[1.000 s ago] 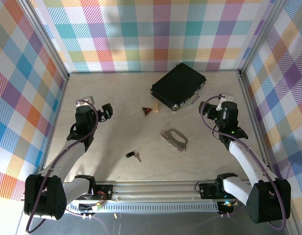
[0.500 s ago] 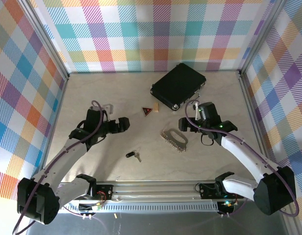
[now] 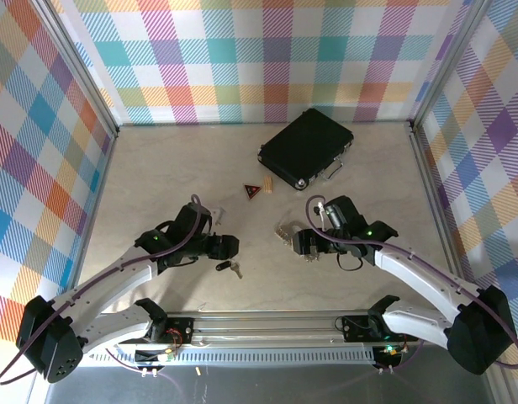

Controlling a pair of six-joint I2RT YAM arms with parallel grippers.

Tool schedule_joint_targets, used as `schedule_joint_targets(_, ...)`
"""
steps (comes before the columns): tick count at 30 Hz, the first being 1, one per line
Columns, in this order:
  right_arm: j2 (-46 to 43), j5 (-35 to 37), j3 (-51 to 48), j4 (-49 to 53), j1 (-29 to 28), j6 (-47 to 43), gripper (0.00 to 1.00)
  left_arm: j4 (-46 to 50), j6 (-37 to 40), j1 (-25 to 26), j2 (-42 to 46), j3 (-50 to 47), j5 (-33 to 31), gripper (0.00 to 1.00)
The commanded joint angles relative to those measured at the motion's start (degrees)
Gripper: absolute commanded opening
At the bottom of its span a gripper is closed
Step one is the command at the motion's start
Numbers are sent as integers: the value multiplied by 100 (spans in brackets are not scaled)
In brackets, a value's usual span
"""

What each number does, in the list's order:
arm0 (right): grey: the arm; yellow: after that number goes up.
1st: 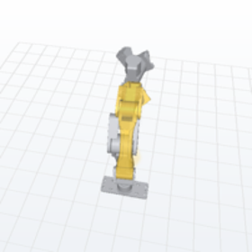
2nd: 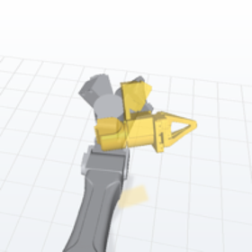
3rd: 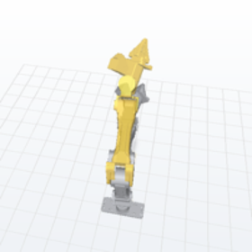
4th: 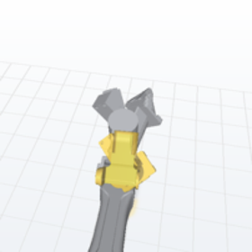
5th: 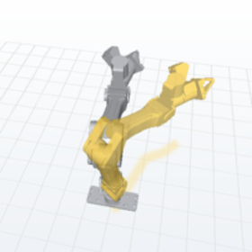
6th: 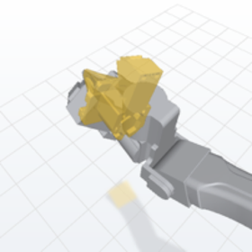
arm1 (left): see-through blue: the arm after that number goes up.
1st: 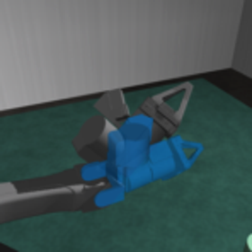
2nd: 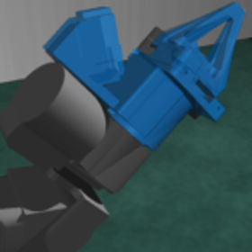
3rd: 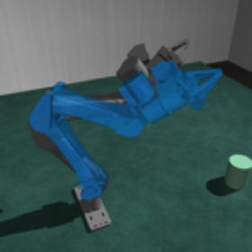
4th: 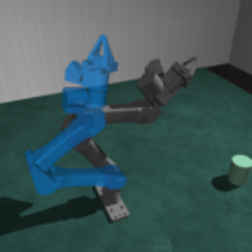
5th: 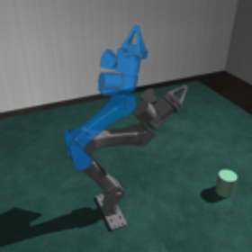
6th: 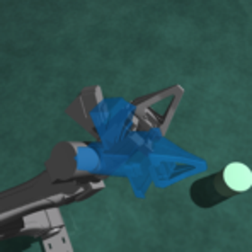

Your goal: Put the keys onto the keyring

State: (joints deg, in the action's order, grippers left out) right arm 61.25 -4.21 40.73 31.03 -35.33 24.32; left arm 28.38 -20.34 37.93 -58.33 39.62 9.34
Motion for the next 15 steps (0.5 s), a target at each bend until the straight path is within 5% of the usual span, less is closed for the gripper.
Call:
schedule_joint_targets(1, 5, -180, -135, -55, -18, 196, 100, 80, -142, 181, 1, -130, -49, 65)
schedule_joint_targets(15, -220, 76, -578, -97, -18, 621, 87, -1489, -271, 1081, -723, 17, 354, 50)
